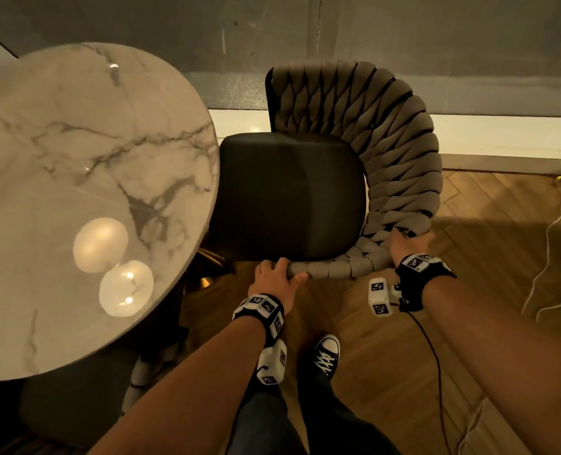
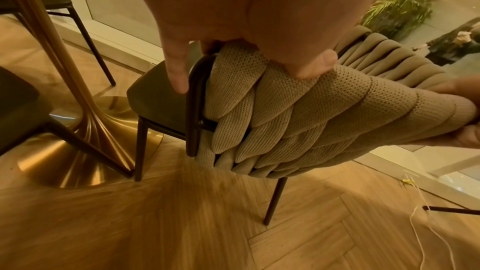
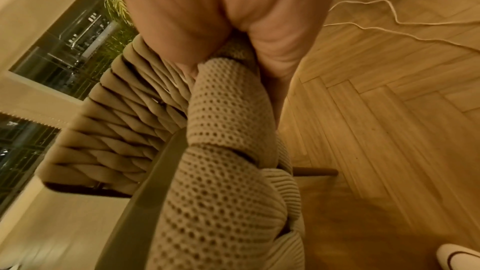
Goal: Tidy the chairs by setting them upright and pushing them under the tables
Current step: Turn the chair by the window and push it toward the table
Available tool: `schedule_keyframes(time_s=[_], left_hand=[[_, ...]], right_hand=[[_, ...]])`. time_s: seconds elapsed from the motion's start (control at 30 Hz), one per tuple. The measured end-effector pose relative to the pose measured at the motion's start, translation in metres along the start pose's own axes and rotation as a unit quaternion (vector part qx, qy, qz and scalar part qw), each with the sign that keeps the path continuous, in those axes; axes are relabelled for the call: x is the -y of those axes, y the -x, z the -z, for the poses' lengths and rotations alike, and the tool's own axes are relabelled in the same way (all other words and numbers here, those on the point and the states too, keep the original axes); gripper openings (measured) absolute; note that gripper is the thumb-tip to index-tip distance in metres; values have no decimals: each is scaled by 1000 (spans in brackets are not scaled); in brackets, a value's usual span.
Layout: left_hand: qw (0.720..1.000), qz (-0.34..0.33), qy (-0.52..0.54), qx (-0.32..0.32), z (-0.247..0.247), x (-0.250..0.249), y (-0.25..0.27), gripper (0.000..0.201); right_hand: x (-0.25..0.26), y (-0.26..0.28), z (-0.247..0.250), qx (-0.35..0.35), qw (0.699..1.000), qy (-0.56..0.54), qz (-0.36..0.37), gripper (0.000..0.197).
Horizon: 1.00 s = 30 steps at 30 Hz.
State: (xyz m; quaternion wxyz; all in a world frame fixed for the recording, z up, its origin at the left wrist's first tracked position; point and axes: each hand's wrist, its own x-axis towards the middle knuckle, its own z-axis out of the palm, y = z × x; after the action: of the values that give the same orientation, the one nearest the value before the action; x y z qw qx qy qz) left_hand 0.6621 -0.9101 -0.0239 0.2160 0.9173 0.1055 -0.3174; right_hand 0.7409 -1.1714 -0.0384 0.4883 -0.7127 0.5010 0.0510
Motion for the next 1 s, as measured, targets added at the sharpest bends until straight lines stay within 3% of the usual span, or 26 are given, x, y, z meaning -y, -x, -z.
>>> schedule_keyframes(time_s=[0.3,0.57,1.0], left_hand=[[1000,7,13,11,2,-6,-1,60],[1000,-2,-5,31,5,-1,-1,44],[998,-7,-38,45,4,10,11,48]], right_hand=[[7,-8,3,7,999,41,3,66],[6,-2,7,27,997,65,-23,68],[-7,14,14,40,997,42,-40,71]])
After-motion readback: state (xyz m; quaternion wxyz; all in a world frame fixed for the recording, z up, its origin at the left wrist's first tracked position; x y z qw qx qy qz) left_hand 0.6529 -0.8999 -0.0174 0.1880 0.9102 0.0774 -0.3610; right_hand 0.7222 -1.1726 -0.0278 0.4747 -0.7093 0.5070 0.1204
